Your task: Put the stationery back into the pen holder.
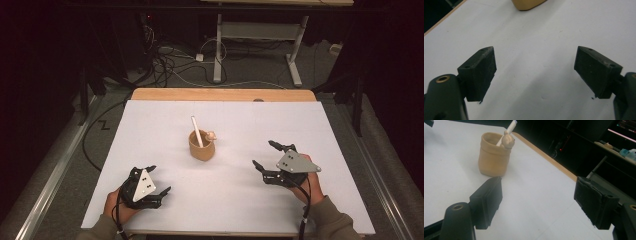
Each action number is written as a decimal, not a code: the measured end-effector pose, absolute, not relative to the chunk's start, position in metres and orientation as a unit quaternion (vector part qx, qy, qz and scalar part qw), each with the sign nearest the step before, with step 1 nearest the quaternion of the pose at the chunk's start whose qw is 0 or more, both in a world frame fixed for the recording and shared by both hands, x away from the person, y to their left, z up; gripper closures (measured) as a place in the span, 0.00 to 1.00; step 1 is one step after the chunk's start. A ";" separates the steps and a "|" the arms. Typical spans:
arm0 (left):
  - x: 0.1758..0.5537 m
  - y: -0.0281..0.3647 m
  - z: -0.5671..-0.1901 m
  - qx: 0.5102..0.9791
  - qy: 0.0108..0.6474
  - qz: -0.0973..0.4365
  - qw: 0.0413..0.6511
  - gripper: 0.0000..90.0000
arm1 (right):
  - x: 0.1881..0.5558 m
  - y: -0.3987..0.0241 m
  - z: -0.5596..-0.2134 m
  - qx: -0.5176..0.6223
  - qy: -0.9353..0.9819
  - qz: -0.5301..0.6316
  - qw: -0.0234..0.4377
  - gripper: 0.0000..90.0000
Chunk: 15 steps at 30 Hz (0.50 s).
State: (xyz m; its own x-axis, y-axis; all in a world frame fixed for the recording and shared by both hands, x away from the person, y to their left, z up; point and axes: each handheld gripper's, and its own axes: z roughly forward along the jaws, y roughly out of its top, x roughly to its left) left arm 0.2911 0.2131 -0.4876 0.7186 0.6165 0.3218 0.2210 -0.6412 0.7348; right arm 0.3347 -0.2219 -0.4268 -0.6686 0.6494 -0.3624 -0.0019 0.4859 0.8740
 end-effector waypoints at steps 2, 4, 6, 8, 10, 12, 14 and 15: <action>0.291 0.213 -0.488 0.860 0.244 0.285 0.347 0.19 | 0.333 -0.225 -0.429 0.206 0.789 0.459 0.354 0.26; 0.291 0.213 -0.488 0.860 0.243 0.285 0.347 0.19 | 0.332 -0.228 -0.430 0.208 0.790 0.454 0.355 0.26; 0.291 0.213 -0.488 0.860 0.243 0.285 0.346 0.19 | 0.330 -0.231 -0.432 0.210 0.791 0.451 0.356 0.26; 0.291 0.213 -0.488 0.860 0.244 0.284 0.347 0.19 | 0.328 -0.235 -0.433 0.211 0.792 0.449 0.357 0.26; 0.291 0.213 -0.488 0.860 0.244 0.284 0.346 0.19 | 0.326 -0.238 -0.435 0.214 0.791 0.448 0.358 0.26; 0.291 0.212 -0.488 0.860 0.243 0.284 0.346 0.19 | 0.325 -0.242 -0.436 0.218 0.791 0.446 0.358 0.26; 0.291 0.212 -0.488 0.860 0.243 0.284 0.346 0.19 | 0.324 -0.246 -0.437 0.221 0.790 0.444 0.360 0.26; 0.291 0.212 -0.488 0.861 0.243 0.284 0.346 0.19 | 0.323 -0.248 -0.438 0.224 0.790 0.444 0.359 0.26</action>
State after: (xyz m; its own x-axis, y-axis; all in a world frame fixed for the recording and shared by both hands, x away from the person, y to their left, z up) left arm 0.2914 0.2124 -0.4882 0.7206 0.6151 0.3201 0.2227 -0.6424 0.7333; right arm 0.3229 -0.2478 -0.4376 -0.6412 0.6733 -0.3681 0.0352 0.5050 0.8624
